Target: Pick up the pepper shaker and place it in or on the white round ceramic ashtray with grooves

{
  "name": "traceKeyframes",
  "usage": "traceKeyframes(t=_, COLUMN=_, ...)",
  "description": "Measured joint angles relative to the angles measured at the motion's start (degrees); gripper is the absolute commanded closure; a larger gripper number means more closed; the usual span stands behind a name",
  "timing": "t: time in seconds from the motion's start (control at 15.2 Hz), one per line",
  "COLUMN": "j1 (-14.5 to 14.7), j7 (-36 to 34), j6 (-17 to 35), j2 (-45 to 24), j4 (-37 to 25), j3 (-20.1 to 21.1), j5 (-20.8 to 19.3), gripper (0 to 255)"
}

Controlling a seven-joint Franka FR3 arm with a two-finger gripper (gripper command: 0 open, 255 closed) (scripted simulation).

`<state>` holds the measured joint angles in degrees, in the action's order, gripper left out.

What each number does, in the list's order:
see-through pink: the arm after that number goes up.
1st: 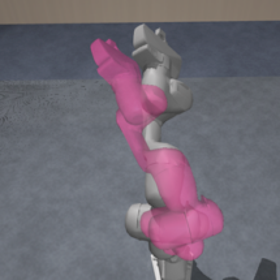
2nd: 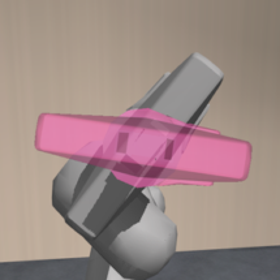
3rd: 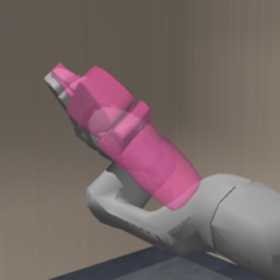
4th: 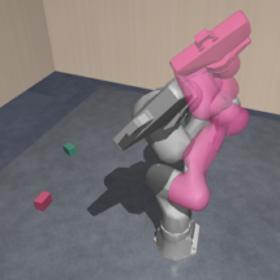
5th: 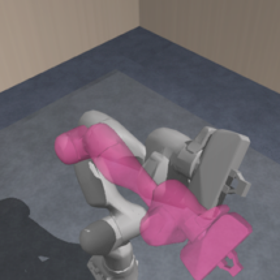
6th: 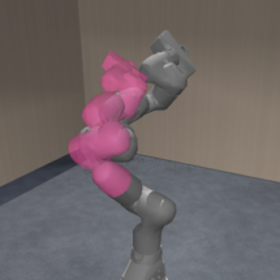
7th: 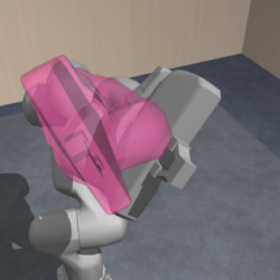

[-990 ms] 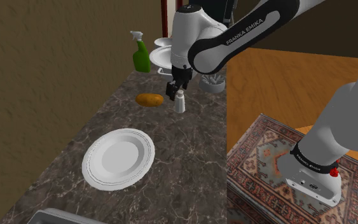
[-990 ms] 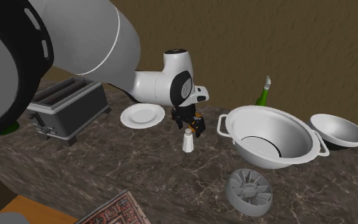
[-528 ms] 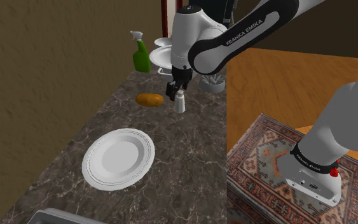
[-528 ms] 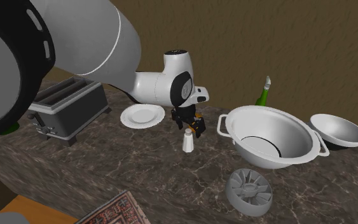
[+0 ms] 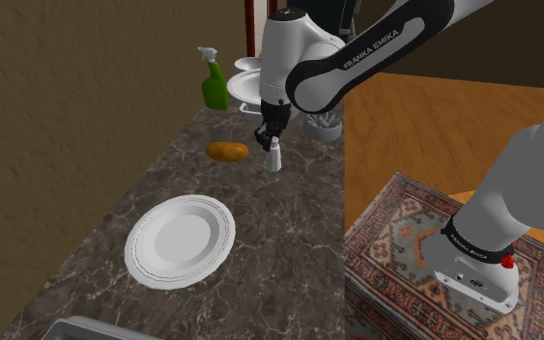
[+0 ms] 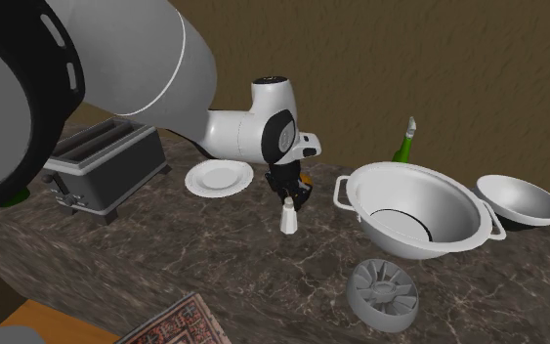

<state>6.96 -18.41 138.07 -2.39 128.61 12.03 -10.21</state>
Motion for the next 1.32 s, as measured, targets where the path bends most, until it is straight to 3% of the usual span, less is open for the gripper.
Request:
traceKeyframes(t=0.33, j1=-0.1, j7=0.6, j6=-1.5, j2=1.0, j4=-0.5, j3=0.0, j5=0.6, gripper=255)
traceKeyframes(t=1.32, j1=0.1, j7=3.3, j6=-12.5, j2=6.3, j4=-6.6, j3=0.1, j5=3.4, gripper=255)
